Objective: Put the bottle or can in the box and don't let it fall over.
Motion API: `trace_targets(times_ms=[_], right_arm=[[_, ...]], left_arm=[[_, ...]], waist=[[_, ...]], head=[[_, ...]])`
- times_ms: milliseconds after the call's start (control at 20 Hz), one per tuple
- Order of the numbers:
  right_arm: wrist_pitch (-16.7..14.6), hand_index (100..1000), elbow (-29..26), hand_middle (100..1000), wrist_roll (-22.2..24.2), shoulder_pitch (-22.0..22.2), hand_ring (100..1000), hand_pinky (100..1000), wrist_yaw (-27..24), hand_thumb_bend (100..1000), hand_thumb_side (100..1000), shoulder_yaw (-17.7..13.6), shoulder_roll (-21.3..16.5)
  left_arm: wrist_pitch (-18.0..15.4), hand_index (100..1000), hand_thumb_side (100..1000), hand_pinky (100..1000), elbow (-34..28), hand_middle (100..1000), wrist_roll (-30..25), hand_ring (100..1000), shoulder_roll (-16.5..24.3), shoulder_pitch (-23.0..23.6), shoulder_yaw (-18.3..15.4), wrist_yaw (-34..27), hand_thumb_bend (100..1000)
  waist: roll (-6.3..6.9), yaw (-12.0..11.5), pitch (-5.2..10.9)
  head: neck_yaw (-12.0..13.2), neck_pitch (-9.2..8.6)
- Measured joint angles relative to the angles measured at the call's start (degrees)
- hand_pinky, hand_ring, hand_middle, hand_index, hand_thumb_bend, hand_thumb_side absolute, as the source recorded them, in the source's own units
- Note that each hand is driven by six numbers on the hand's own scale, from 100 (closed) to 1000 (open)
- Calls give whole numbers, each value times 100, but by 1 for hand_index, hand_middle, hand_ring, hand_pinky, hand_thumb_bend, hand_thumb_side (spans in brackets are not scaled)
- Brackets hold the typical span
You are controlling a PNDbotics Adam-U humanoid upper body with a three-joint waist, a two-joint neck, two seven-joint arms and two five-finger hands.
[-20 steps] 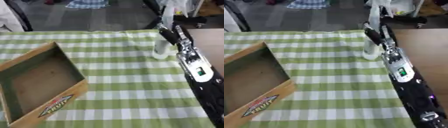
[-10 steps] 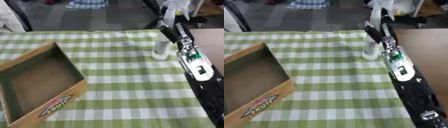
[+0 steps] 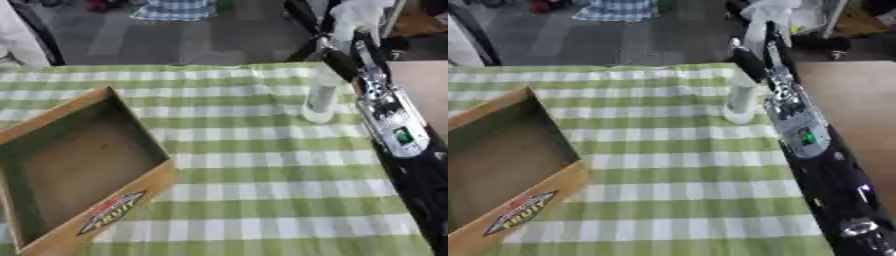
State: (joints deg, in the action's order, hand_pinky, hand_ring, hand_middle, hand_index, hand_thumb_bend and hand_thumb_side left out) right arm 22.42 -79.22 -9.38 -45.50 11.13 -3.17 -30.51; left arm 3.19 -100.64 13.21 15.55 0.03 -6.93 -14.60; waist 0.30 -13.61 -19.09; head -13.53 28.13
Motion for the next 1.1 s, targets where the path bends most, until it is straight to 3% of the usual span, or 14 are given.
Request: trace_targets(times_ms=[1100], right_arm=[[225,888,273,900,-183,-138,958,966,4,100,663,27,1]], left_arm=[[10,704,769,1000,0,697,-14,595,0,0,1,2,176]], waist=[[-17,-15,5]], head=[[-15,-3]])
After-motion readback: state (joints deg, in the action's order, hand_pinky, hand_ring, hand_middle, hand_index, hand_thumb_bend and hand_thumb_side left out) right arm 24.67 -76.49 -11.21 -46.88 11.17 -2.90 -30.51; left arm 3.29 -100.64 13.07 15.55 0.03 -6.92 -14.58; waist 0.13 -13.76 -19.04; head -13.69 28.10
